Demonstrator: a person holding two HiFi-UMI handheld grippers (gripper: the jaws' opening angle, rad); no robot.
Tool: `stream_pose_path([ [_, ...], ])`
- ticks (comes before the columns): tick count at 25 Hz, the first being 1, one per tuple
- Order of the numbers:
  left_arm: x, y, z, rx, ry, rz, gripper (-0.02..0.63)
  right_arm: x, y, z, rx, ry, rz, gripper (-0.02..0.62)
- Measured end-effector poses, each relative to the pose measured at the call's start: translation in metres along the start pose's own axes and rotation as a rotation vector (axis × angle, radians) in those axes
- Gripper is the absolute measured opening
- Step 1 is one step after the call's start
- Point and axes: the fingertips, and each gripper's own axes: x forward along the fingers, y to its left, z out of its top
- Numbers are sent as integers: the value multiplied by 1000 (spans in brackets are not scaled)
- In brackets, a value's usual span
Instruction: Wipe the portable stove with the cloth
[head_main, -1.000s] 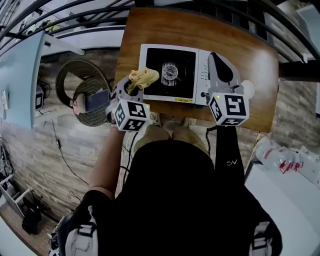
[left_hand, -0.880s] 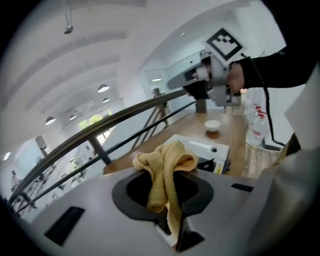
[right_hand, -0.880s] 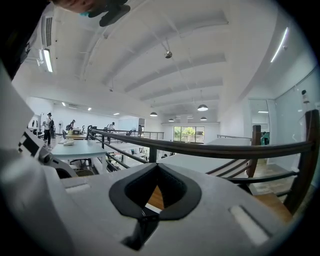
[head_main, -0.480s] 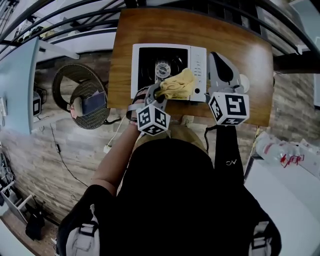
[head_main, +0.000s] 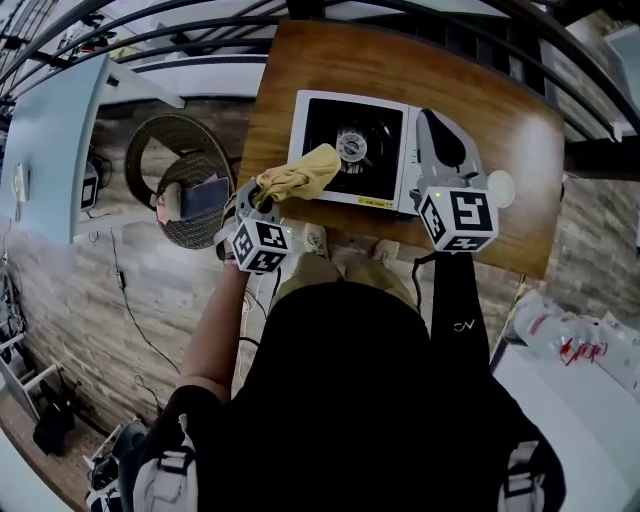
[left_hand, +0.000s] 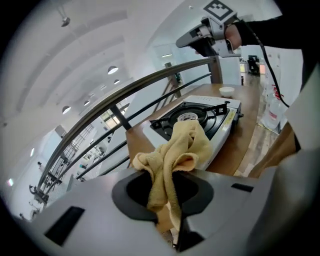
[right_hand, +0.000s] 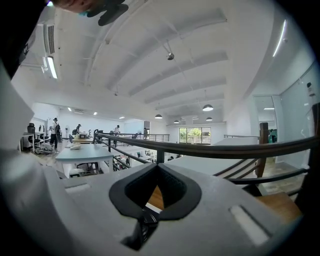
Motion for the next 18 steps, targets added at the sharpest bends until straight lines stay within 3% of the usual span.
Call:
stream_pose_path([
  [4, -5, 7, 2, -5, 1, 35, 67, 5, 7, -2, -11, 5, 16, 2],
  [7, -12, 16, 19, -130, -61, 34, 67, 5, 9, 1, -21, 1, 18, 2],
  [11, -29, 40, 69, -289, -217, 52, 67, 0, 4, 8, -36, -10, 5, 2],
  [15, -46, 68, 133, -369, -405, 91, 67, 0, 1, 15, -45, -24, -12, 2],
  [18, -54, 81, 176, -377, -508, 123, 67, -2, -5, 21, -46, -43, -57, 2],
])
